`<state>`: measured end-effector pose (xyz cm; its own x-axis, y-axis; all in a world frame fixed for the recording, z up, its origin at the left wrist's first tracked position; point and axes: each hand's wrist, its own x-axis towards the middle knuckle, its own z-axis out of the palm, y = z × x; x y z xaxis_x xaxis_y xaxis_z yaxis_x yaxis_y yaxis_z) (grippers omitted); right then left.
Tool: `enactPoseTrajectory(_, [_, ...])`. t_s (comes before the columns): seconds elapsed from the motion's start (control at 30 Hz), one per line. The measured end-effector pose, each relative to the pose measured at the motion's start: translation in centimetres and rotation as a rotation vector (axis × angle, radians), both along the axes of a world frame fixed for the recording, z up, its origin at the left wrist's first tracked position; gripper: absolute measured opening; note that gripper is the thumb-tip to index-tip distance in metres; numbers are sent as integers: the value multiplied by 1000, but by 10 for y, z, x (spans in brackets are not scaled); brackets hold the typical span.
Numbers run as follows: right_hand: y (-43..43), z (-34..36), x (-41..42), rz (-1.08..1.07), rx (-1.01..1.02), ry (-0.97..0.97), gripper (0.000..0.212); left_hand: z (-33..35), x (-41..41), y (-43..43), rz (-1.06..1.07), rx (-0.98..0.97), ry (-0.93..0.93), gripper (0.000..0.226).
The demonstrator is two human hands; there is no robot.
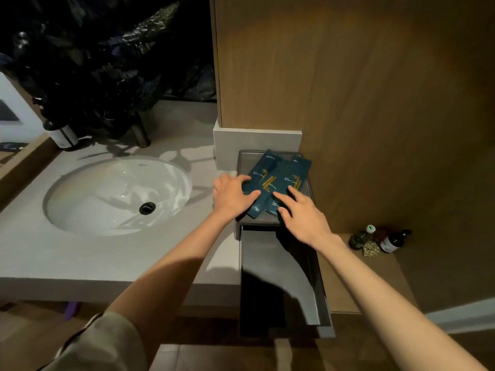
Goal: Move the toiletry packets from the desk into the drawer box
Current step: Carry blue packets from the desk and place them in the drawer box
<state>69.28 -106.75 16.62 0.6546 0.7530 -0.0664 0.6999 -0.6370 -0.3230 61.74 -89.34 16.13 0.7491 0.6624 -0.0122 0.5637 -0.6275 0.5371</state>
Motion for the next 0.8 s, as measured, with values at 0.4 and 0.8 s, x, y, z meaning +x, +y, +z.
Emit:
enactPoseTrajectory(0.4, [-2, -9, 23, -50, -130, -79, 42, -5, 7, -12, -88, 59, 78, 69])
enactPoseTrajectory(0.8, [30, 3, 21, -428, 111, 106, 48, -4, 15, -9, -104, -17, 132, 46])
